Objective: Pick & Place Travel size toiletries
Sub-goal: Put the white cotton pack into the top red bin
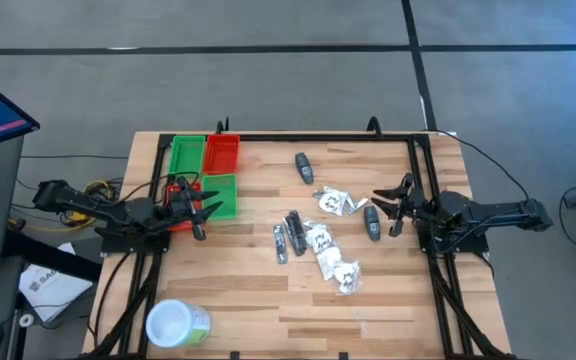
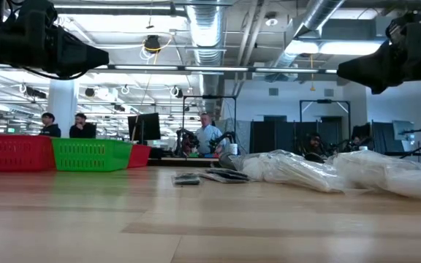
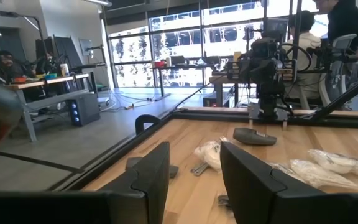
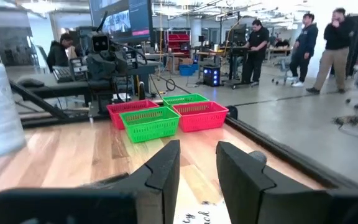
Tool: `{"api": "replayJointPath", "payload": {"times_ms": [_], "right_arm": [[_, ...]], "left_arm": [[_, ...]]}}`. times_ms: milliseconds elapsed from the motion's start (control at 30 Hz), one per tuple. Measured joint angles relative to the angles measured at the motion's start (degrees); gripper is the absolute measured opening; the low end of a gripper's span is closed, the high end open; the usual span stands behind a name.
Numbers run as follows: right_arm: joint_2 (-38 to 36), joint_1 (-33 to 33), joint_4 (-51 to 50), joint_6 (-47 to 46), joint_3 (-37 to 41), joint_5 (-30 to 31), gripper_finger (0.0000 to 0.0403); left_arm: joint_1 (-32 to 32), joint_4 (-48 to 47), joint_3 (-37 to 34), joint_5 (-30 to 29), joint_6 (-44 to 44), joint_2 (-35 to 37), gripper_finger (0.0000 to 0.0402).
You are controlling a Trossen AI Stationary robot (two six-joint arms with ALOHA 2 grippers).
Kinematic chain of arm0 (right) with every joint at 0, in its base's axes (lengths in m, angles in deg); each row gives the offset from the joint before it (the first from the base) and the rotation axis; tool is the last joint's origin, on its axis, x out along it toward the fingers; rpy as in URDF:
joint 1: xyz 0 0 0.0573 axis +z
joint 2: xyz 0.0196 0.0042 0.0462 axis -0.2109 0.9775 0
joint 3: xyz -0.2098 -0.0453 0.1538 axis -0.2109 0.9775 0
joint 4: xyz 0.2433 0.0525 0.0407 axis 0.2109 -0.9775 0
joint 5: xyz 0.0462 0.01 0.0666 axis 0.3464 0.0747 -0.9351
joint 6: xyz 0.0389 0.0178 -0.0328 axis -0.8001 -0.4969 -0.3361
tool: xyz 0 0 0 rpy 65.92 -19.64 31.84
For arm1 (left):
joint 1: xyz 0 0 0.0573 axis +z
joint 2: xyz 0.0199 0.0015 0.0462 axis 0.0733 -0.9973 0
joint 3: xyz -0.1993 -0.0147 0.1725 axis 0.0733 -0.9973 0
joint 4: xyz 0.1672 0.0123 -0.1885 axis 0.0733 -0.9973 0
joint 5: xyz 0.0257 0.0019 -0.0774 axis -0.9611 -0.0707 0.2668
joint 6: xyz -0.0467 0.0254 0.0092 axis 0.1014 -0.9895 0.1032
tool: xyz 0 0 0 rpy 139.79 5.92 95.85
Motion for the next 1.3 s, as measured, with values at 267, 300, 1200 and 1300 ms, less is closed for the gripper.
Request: {"api": "replayJointPath", "payload": {"times_ms": [267,300,1200,1300], "right_arm": [[0.53,-0.74,3.81,-0.47,0.0,3.27,0.0098],[0.98,-1.2,4.2,-0.37,-0.09,3.34,0.0098],[46.6,-19.02,-6.69,-10.32,-20.18,-2.32,0.0219],[53.86,-20.32,-6.83,-10.19,-21.77,-3.72,0.0235]], "left_arm": [[0.0,0.42,-0.02,-0.02,3.39,0.0,0.0136],[0.0,0.46,0.0,0.0,3.62,0.0,0.0136],[-0.01,2.08,-0.02,-0.02,5.8,-7.2,0.0136],[0.0,2.17,-0.01,0.07,6.12,-7.95,0.0136]]}}
